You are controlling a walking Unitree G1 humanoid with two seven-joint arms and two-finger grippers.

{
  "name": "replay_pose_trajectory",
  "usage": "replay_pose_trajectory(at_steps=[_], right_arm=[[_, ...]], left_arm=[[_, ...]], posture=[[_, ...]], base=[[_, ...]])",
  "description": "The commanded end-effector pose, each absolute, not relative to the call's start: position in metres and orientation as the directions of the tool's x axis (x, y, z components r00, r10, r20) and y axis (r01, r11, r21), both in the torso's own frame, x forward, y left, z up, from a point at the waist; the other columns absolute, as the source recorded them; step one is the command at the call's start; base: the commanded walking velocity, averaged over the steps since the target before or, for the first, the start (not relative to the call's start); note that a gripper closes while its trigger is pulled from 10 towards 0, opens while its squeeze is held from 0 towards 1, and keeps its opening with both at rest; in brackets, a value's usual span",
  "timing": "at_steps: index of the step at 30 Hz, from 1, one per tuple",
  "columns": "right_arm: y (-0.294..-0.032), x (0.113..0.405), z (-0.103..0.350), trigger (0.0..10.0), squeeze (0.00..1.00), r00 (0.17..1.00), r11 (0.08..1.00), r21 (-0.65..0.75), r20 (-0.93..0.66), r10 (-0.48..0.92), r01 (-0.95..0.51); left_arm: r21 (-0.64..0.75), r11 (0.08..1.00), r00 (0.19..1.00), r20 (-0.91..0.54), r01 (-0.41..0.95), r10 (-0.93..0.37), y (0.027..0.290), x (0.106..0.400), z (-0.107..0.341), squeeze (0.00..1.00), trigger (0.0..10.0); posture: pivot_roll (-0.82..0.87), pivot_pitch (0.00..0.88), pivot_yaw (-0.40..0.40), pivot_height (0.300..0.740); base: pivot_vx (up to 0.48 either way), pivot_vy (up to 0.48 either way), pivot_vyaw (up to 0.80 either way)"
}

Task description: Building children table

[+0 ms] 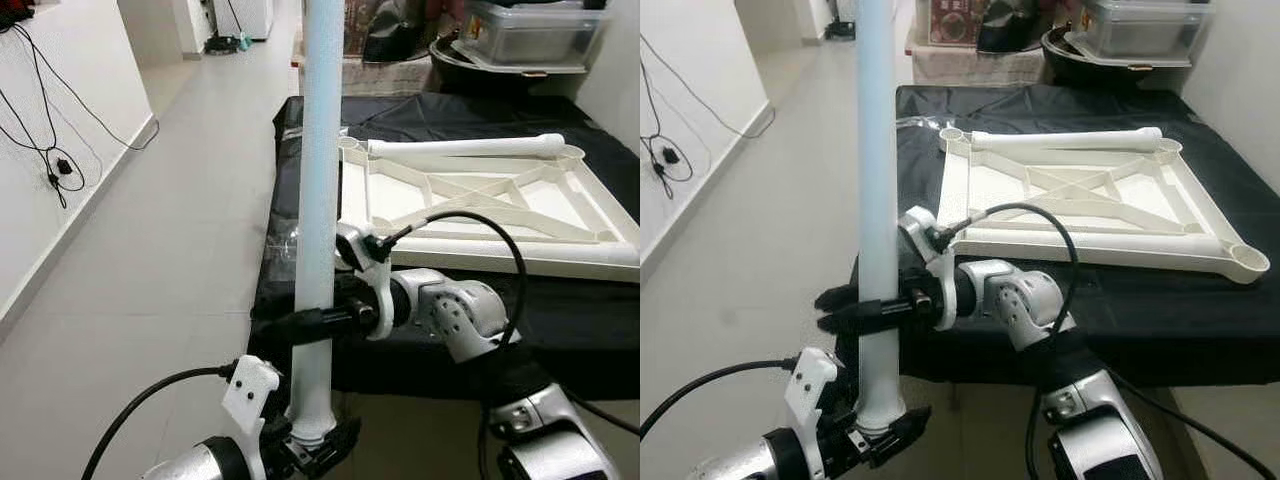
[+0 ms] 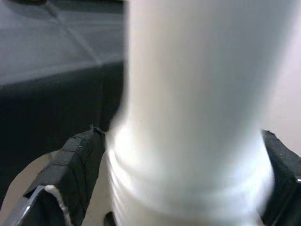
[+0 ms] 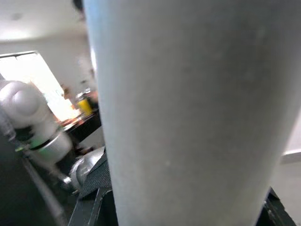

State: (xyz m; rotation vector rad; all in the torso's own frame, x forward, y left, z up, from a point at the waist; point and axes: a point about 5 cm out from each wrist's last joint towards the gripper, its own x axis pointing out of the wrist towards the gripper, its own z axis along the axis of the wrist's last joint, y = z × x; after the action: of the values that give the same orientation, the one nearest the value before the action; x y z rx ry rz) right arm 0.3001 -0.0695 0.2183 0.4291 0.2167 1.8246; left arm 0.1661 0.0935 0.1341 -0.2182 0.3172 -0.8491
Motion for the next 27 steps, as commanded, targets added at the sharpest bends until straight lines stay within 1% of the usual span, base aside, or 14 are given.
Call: replay_pose_trajectory(at_steps=[1, 4, 5, 6, 7, 8, 10, 13, 15, 16, 17, 18, 20, 27], right_arm=[[-0.073, 0.307, 0.225, 0.0, 0.00, -0.208, -0.262, 0.330, 0.191, 0.959, -0.907], [-0.073, 0.307, 0.225, 0.0, 0.00, -0.204, -0.259, 0.329, 0.192, 0.960, -0.908], [-0.079, 0.319, 0.229, 0.0, 0.00, -0.120, -0.180, 0.314, 0.200, 0.972, -0.932], [-0.086, 0.332, 0.233, 0.0, 0.00, -0.013, -0.076, 0.300, 0.206, 0.979, -0.951], [-0.086, 0.332, 0.233, 0.0, 0.00, -0.013, -0.076, 0.300, 0.206, 0.979, -0.951], [-0.097, 0.350, 0.239, 0.0, 0.00, 0.158, 0.092, 0.284, 0.221, 0.962, -0.954], [-0.102, 0.360, 0.243, 0.0, 0.00, 0.261, 0.188, 0.287, 0.239, 0.936, -0.939], [-0.104, 0.365, 0.246, 0.0, 0.00, 0.324, 0.247, 0.293, 0.251, 0.912, -0.923], [-0.109, 0.381, 0.252, 0.0, 0.00, 0.524, 0.448, 0.298, 0.264, 0.810, -0.843], [-0.109, 0.381, 0.252, 0.0, 0.00, 0.524, 0.448, 0.298, 0.264, 0.810, -0.843], [-0.112, 0.392, 0.254, 0.0, 0.00, 0.654, 0.589, 0.289, 0.251, 0.714, -0.754], [-0.112, 0.392, 0.254, 0.0, 0.00, 0.654, 0.589, 0.289, 0.251, 0.714, -0.754], [-0.117, 0.404, 0.258, 0.0, 0.00, 0.817, 0.775, 0.262, 0.243, 0.523, -0.575], [-0.113, 0.414, 0.268, 0.0, 0.00, 0.924, 0.925, 0.201, 0.282, 0.260, -0.322]], left_arm=[[-0.303, 0.658, 0.621, -0.222, 0.689, -0.752, 0.096, 0.164, 0.129, 1.00, 10.0], [-0.302, 0.659, 0.621, -0.222, 0.689, -0.752, 0.096, 0.164, 0.129, 1.00, 10.0], [-0.306, 0.663, 0.626, -0.224, 0.683, -0.747, 0.097, 0.163, 0.128, 0.00, 10.0], [-0.311, 0.669, 0.632, -0.224, 0.675, -0.742, 0.097, 0.162, 0.127, 0.00, 10.0], [-0.311, 0.669, 0.632, -0.224, 0.675, -0.742, 0.097, 0.162, 0.127, 0.00, 10.0], [-0.316, 0.680, 0.646, -0.221, 0.661, -0.730, 0.097, 0.161, 0.125, 0.00, 10.0], [-0.315, 0.692, 0.659, -0.220, 0.649, -0.719, 0.097, 0.161, 0.124, 0.00, 10.0], [-0.313, 0.700, 0.668, -0.220, 0.642, -0.711, 0.097, 0.162, 0.124, 0.00, 10.0], [-0.292, 0.741, 0.721, -0.194, 0.605, -0.665, 0.100, 0.168, 0.126, 0.00, 10.0], [-0.292, 0.741, 0.721, -0.194, 0.605, -0.665, 0.100, 0.168, 0.126, 0.00, 10.0], [-0.269, 0.772, 0.759, -0.176, 0.576, -0.627, 0.103, 0.174, 0.128, 0.00, 10.0], [-0.269, 0.772, 0.759, -0.176, 0.576, -0.627, 0.103, 0.174, 0.128, 0.00, 10.0], [-0.253, 0.815, 0.812, -0.147, 0.522, -0.565, 0.106, 0.184, 0.132, 0.00, 10.0], [-0.166, 0.908, 0.915, -0.060, 0.385, -0.399, 0.114, 0.208, 0.149, 0.00, 10.0]], posture=[[0.01, 0.076, 0.009, 0.740], [0.01, 0.076, 0.009, 0.740], [0.01, 0.076, 0.009, 0.740], [0.02, 0.074, 0.006, 0.740], [0.02, 0.074, 0.006, 0.740], [0.02, 0.074, 0.006, 0.740], [0.02, 0.074, 0.006, 0.740], [0.02, 0.074, 0.006, 0.740], [0.01, 0.069, 0.007, 0.740], [0.01, 0.069, 0.007, 0.740], [0.01, 0.071, 0.006, 0.740], [0.01, 0.071, 0.006, 0.740], [0.01, 0.076, 0.008, 0.740], [0.03, 0.092, -0.006, 0.740]], base=[[0.000, 0.000, 0.00], [0.000, 0.000, 0.00], [0.000, 0.000, 0.00], [0.000, 0.000, 0.00], [0.000, 0.000, 0.00], [0.000, 0.000, 0.00], [0.000, 0.000, 0.00], [0.000, 0.000, 0.00], [0.000, 0.000, 0.00], [0.000, 0.000, 0.00], [0.000, 0.000, 0.00], [0.000, 0.000, 0.00], [0.000, 0.000, 0.00], [0.000, 0.000, 0.00]])
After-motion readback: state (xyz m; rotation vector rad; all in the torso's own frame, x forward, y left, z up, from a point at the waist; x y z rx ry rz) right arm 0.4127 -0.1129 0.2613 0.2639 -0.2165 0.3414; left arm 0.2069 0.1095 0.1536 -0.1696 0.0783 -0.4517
